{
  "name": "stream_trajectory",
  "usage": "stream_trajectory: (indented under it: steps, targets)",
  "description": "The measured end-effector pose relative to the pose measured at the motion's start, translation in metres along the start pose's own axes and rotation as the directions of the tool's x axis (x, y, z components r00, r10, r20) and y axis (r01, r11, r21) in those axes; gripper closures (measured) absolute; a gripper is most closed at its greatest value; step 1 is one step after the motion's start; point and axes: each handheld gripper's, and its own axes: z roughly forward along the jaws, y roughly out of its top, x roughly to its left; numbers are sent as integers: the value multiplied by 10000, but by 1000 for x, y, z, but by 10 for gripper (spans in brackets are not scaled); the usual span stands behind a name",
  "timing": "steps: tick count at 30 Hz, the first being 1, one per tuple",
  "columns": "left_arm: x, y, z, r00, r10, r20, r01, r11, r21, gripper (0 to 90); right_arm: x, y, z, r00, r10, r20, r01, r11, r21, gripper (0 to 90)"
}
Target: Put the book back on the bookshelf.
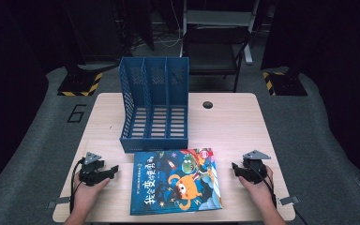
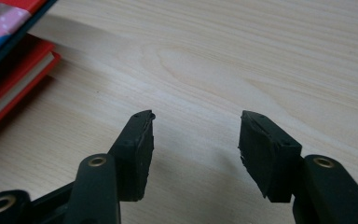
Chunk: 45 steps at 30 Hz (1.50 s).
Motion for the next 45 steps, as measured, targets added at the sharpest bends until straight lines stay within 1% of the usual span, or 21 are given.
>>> stream_trajectory:
  steps: [2,5,6,7,10,14,15,18,21,23,24,25,27,28,29,34,36,38,43,44,45]
  targets:
    - [-2,0,0,9999,-129,67,129,9999,-69,339,2,1,-2,9999,21,-170,-22,10000,-79,457]
    - [-4,1,-2,9994,-226,271,223,9997,107,356,4,1,-4,9996,-103,-273,102,9999,-43,460]
    - [-6,2,-4,9985,-269,486,259,9994,211,359,7,2,-7,9992,-45,-395,39,9998,-170,460]
    - [-6,2,-4,9985,-269,486,259,9994,211,362,8,2,-9,9990,-64,-440,52,9997,-255,460]
    - [-14,2,-9,9922,-816,945,767,9956,543,394,11,3,-14,9983,-268,-508,248,9989,-400,460]
    - [-21,4,-14,9880,-899,1254,839,9951,519,399,16,5,-18,9973,-351,-640,321,9983,-477,457]
    - [-25,4,-17,9882,-739,1342,702,9970,325,400,19,6,-22,9967,-470,-665,441,9980,-444,452]
    - [-29,6,-22,9863,-307,1620,257,9991,330,404,24,7,-25,9953,-625,-736,589,9970,-497,442]
    - [-36,6,-25,9839,-284,1763,242,9994,258,405,26,7,-28,9940,-728,-820,691,9965,-474,435]
    - [-38,7,-28,9824,-199,1856,151,9995,275,404,28,8,-31,9929,-611,-1020,564,9972,-485,427]
    - [-41,6,-28,9834,-225,1799,204,9997,132,404,30,8,-34,9923,-525,-1120,468,9975,-529,426]
    - [-41,6,-31,9819,-191,1883,147,9996,245,403,31,8,-36,9908,-459,-1272,399,9980,-491,425]
    - [-45,5,-33,9810,-247,1926,236,9997,82,402,33,8,-40,9870,-254,-1585,173,9985,-523,424]
    - [-46,5,-36,9772,-283,2105,259,9996,141,401,35,9,-42,9859,-236,-1658,143,9983,-568,424]
    - [-48,4,-37,9772,-277,2103,275,9996,41,402,37,9,-44,9849,-268,-1708,176,9983,-551,424]
    - [-57,3,-43,9721,-132,2343,93,9998,176,402,47,11,-48,9824,-533,-1789,429,9972,-619,431]
    - [-61,2,-45,9728,-103,2314,85,9999,85,400,52,11,-49,9796,-704,-1881,605,9965,-582,433]
    - [-63,1,-46,9721,-14,2347,-5,10000,83,395,57,11,-51,9767,-682,-2037,580,9968,-555,433]
    - [-70,-1,-49,9700,97,2431,-115,9999,59,374,68,7,-58,9662,-377,-2549,248,9982,-538,422]
    - [-73,-2,-50,9668,171,2548,-218,9996,156,372,69,6,-59,9651,-284,-2605,151,9985,-531,418]
    - [-73,-2,-50,9668,171,2548,-218,9996,156,372,70,5,-60,9640,-184,-2652,60,9989,-474,417]
